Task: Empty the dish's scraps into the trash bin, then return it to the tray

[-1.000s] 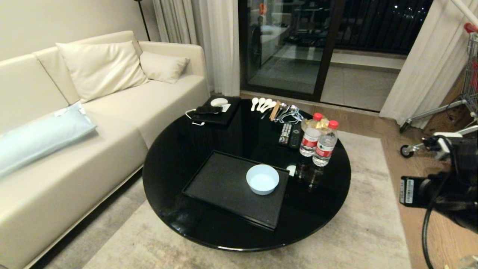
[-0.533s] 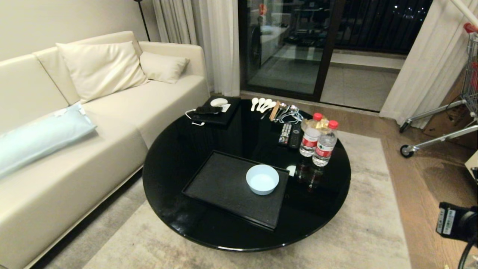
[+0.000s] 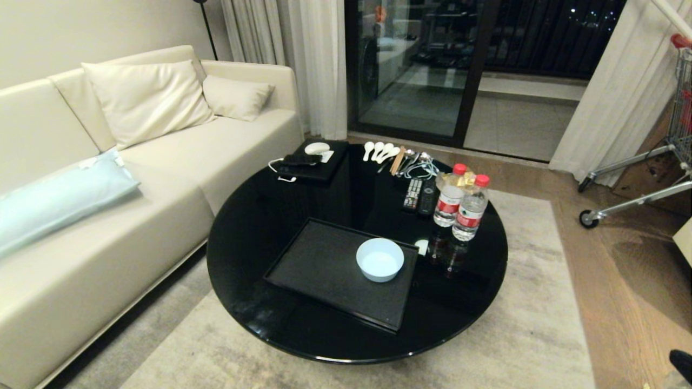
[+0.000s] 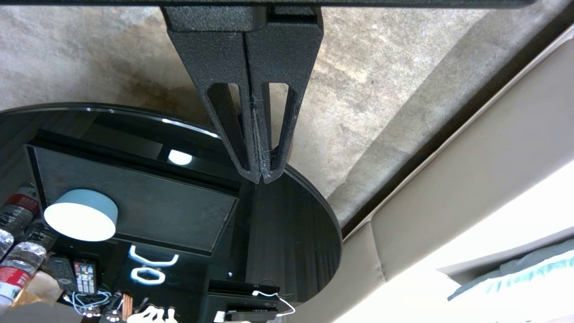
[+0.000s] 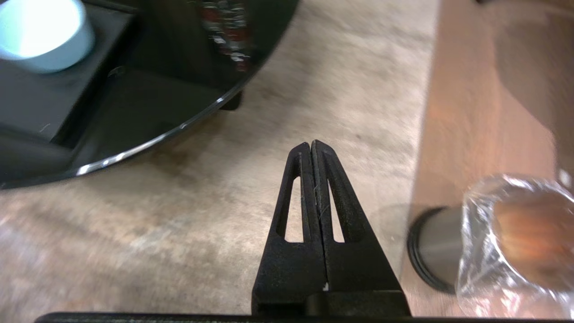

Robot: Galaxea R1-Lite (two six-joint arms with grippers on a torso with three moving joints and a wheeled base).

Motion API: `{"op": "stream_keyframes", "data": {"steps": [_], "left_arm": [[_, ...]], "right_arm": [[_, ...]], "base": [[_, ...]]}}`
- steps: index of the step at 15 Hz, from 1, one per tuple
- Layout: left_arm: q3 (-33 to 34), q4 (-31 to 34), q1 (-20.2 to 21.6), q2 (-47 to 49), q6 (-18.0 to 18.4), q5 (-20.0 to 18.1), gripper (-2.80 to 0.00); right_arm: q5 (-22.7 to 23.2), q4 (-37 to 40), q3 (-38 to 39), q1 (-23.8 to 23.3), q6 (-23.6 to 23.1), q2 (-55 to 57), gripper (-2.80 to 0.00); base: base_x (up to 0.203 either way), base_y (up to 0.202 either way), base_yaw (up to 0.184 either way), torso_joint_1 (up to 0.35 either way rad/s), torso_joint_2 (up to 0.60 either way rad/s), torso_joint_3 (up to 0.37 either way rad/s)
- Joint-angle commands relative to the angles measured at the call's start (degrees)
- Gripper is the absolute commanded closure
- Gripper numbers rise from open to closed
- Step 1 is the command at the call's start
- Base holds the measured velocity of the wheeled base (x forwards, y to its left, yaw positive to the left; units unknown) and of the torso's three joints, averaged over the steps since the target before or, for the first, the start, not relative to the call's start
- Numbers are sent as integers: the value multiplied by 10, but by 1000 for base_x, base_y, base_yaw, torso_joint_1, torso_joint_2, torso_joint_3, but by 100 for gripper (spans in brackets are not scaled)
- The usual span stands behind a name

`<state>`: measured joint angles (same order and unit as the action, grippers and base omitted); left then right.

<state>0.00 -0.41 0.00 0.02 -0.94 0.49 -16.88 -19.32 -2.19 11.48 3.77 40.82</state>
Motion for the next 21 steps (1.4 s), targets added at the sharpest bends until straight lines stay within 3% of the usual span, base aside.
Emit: {"op": "stream_keyframes", "data": {"steps": [1, 3, 5, 8, 11, 16, 21], "left_arm": [[0, 0, 0, 0, 0, 1, 0], [0, 0, 0, 0, 0, 0, 0], [0, 0, 0, 0, 0, 0, 0], [0, 0, 0, 0, 0, 0, 0], [0, 0, 0, 0, 0, 0, 0], [0, 0, 0, 0, 0, 0, 0], [0, 0, 0, 0, 0, 0, 0]], "right_arm": [[26, 81, 5, -1, -8, -167, 0], [57, 159, -4, -4, -18, -242, 0], [85, 206, -9, -25, -28, -249, 0], [95, 215, -9, -74, -32, -247, 0], [141, 208, 16, -125, -49, -297, 0], [165, 219, 12, -120, -66, -400, 0], [169, 191, 22, -119, -68, -408, 0]], "base": [[0, 0, 0, 0, 0, 0], [0, 0, 0, 0, 0, 0], [0, 0, 0, 0, 0, 0], [0, 0, 0, 0, 0, 0], [0, 0, 0, 0, 0, 0], [0, 0, 0, 0, 0, 0], [0, 0, 0, 0, 0, 0]]}}
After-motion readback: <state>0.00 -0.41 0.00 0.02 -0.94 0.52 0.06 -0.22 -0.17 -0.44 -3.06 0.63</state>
